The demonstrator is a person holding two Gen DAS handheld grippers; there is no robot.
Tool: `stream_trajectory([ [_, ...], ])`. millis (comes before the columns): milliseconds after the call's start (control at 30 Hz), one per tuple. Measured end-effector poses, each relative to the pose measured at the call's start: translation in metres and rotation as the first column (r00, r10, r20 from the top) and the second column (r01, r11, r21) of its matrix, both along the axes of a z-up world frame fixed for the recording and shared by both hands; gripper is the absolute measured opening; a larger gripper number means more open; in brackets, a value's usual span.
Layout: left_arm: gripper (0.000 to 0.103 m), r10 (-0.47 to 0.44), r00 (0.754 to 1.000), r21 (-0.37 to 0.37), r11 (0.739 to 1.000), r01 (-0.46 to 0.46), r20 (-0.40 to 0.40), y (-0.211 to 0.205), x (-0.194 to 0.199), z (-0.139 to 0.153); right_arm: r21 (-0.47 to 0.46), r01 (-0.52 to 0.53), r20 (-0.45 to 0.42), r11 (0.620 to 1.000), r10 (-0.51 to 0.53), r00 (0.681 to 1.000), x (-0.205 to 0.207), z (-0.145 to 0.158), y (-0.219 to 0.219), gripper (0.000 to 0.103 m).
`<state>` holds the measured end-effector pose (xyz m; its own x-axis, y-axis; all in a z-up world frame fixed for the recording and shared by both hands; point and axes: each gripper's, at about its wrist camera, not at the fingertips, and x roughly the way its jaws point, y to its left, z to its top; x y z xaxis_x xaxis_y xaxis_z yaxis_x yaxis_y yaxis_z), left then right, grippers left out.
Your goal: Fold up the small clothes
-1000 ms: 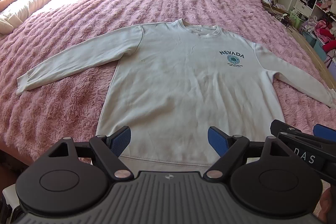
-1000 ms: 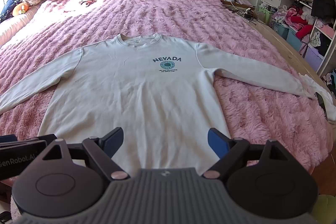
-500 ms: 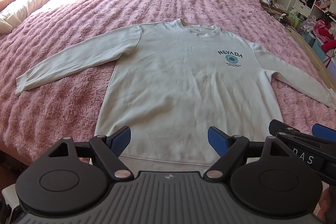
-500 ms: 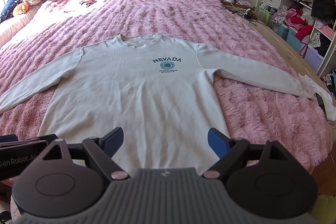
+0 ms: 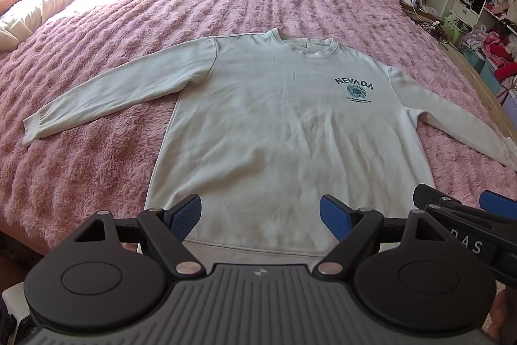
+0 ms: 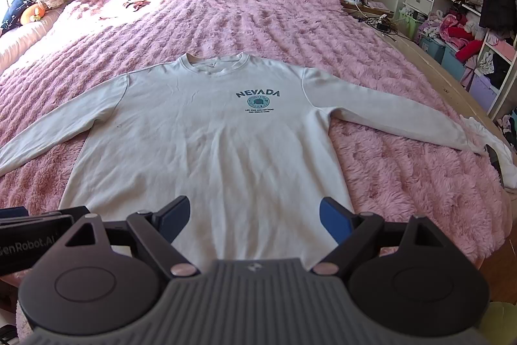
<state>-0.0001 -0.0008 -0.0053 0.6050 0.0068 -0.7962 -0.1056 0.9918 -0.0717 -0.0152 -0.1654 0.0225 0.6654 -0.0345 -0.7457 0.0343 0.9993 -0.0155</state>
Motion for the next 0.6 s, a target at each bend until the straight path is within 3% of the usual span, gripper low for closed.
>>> stream_trajectory([
  [600,0.097,-0.004,1.0,0.004,1.0,0.004,-0.031,-0.0004,0.0064,-0.0028,0.007,-0.005,-0.013,1.0,0.006,1.0,0.0042,-0.0029,-0.0011,0.083],
])
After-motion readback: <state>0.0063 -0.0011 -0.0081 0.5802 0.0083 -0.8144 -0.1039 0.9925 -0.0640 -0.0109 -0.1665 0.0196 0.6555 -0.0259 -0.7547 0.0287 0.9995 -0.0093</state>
